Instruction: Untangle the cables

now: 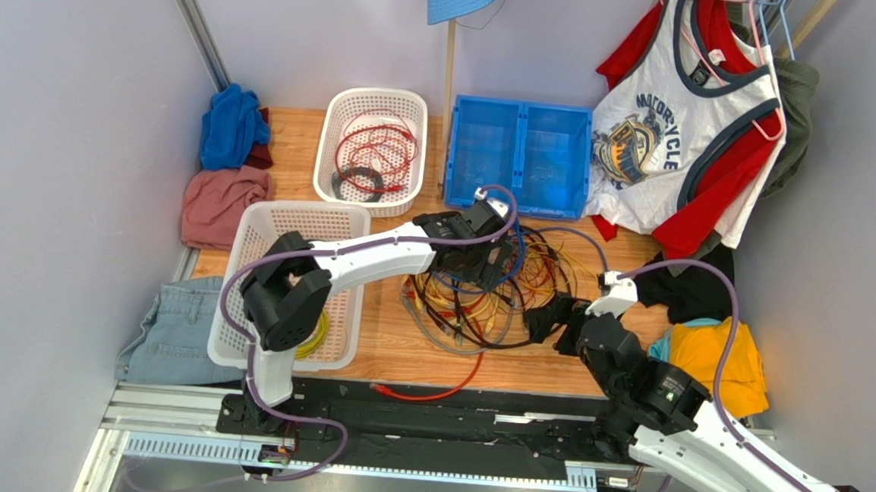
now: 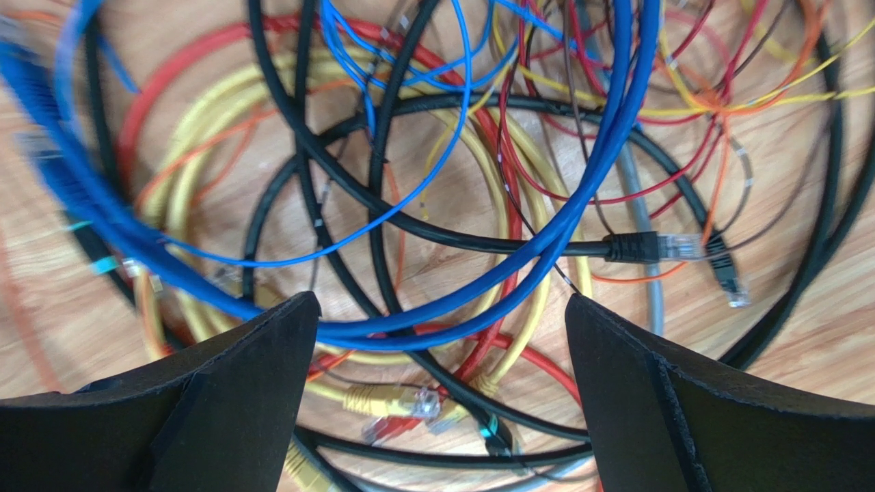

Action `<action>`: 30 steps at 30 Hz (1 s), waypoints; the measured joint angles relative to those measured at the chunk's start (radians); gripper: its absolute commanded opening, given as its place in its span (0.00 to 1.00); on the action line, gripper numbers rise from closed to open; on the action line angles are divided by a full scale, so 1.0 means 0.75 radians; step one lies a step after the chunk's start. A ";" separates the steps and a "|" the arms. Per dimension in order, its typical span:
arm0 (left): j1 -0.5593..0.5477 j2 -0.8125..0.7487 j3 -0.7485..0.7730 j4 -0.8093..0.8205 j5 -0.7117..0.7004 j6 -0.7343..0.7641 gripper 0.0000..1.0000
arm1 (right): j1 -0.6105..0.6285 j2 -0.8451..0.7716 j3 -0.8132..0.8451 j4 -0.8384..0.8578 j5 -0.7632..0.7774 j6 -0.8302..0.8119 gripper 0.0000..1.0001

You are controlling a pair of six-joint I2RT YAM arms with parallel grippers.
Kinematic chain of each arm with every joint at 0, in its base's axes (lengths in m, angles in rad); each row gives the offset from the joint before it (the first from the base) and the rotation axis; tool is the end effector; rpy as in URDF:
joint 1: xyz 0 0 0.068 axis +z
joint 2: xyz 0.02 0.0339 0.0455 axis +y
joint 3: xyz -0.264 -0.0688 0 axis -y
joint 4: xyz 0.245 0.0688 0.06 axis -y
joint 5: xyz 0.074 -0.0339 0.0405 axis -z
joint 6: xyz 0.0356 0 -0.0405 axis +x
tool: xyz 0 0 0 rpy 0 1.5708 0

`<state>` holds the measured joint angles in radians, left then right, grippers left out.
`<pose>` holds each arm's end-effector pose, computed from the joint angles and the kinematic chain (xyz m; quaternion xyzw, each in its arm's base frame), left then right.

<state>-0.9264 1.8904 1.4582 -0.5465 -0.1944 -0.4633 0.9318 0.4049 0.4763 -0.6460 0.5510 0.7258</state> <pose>0.2526 -0.3247 0.2256 0.1909 0.9331 -0.1146 0.2825 0.0776 0.0732 0.2381 0.0424 0.8542 0.1774 0.4868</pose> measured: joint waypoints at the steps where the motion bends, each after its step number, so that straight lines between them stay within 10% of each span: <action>1: 0.000 0.019 0.000 0.001 0.013 0.003 0.99 | 0.000 0.005 -0.001 0.000 0.000 -0.001 0.95; 7: 0.000 0.098 0.001 0.010 0.049 0.022 0.82 | 0.000 0.008 -0.007 0.009 0.001 -0.001 0.95; 15: 0.000 0.120 0.005 0.026 0.037 0.050 0.00 | 0.000 0.009 -0.006 0.014 0.001 -0.001 0.94; 30: -0.003 -0.539 0.015 0.006 -0.039 0.135 0.00 | 0.000 -0.012 0.076 -0.013 0.026 0.004 0.91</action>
<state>-0.9287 1.4860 1.4693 -0.5419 -0.2234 -0.3618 0.9318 0.3958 0.5331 -0.6556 0.5705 0.7288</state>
